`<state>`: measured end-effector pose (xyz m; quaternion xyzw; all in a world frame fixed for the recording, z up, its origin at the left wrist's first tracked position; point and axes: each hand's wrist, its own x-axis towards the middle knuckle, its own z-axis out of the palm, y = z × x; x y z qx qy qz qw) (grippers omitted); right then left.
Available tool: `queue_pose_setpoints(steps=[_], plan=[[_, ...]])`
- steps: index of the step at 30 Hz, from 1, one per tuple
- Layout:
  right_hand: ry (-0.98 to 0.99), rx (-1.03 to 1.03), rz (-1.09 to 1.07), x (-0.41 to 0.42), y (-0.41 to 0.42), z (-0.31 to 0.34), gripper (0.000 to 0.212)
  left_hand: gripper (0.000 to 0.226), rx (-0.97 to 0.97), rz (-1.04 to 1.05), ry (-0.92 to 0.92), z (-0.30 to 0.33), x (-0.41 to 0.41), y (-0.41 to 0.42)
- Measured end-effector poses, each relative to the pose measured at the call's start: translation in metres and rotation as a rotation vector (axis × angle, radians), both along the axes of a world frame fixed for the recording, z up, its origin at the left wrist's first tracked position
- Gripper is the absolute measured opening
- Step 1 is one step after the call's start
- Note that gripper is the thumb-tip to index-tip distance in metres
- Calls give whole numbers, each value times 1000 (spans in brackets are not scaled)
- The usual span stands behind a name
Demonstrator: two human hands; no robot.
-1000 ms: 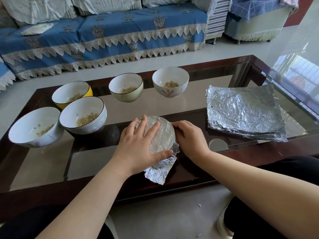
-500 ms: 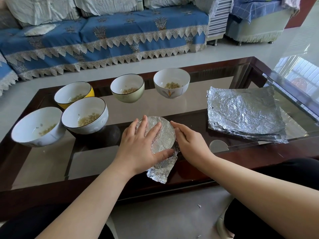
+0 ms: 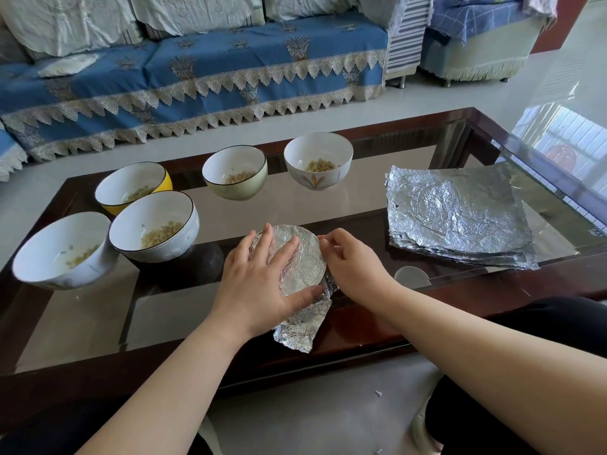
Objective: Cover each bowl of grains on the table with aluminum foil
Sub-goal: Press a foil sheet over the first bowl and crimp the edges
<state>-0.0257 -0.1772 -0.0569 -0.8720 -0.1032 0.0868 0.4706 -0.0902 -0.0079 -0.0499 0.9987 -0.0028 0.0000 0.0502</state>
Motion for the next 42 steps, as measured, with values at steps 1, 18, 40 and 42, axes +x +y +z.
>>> queue_pose_setpoints(steps=[1,18,40,42], plan=[[17,25,-8,1,1,-1,24,109,0,3,-3,0,0,0],[218,202,-41,6,6,1,25,102,-69,122,107,11,-6,-17],[56,366,-149,-25,10,-33,28,121,-20,148,219,19,-8,-7],[76,375,-157,-24,10,-32,25,120,-38,137,218,17,-8,-7]])
